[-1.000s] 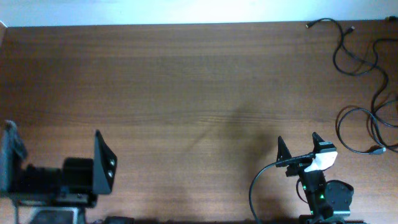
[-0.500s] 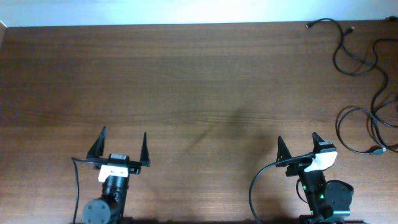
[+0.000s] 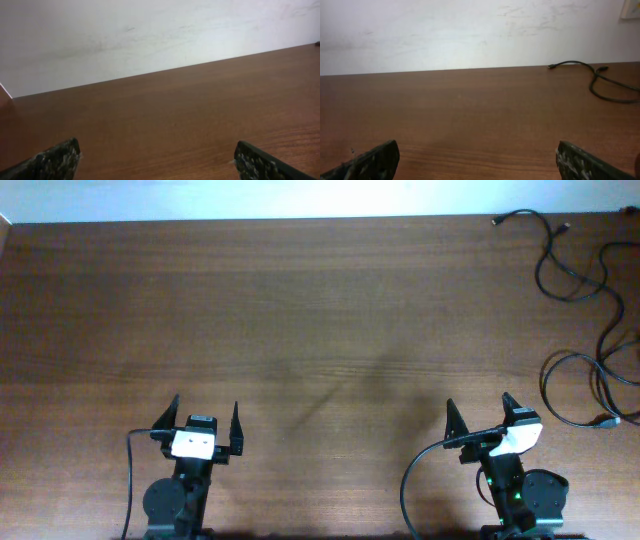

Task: Untangle cables

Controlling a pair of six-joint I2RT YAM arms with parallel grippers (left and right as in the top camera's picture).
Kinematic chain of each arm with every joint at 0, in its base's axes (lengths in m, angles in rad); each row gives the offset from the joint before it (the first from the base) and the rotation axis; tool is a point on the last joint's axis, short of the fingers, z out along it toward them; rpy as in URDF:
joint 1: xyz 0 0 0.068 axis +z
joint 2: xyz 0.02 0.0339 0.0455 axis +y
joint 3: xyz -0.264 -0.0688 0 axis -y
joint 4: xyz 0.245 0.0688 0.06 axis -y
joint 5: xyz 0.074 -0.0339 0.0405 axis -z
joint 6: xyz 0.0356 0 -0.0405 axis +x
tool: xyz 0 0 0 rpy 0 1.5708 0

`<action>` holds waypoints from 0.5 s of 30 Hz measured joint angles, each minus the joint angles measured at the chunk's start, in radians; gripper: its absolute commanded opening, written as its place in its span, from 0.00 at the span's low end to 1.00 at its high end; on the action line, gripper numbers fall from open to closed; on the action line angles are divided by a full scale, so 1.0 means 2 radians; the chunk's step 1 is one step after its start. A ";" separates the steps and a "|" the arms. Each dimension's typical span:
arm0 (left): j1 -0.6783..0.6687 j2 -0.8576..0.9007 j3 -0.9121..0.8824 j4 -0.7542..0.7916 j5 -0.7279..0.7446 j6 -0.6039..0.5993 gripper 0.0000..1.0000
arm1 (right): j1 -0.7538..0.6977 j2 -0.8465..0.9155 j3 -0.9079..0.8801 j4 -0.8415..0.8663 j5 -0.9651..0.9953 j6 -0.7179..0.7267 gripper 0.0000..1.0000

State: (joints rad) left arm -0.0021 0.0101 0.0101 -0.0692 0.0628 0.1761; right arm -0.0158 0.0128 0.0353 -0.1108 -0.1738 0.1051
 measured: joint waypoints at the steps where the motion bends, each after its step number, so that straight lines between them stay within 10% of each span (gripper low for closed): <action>1: 0.000 0.000 0.000 0.000 0.000 0.000 0.99 | 0.000 0.000 0.000 0.000 0.000 0.000 0.99; 15: 0.000 0.000 0.000 -0.001 -0.002 0.000 0.99 | -0.002 -0.001 -0.012 0.074 0.012 0.000 0.99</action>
State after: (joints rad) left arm -0.0021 0.0101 0.0105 -0.0708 0.0589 0.1761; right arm -0.0189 0.0113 0.0116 0.0364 -0.1505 0.1043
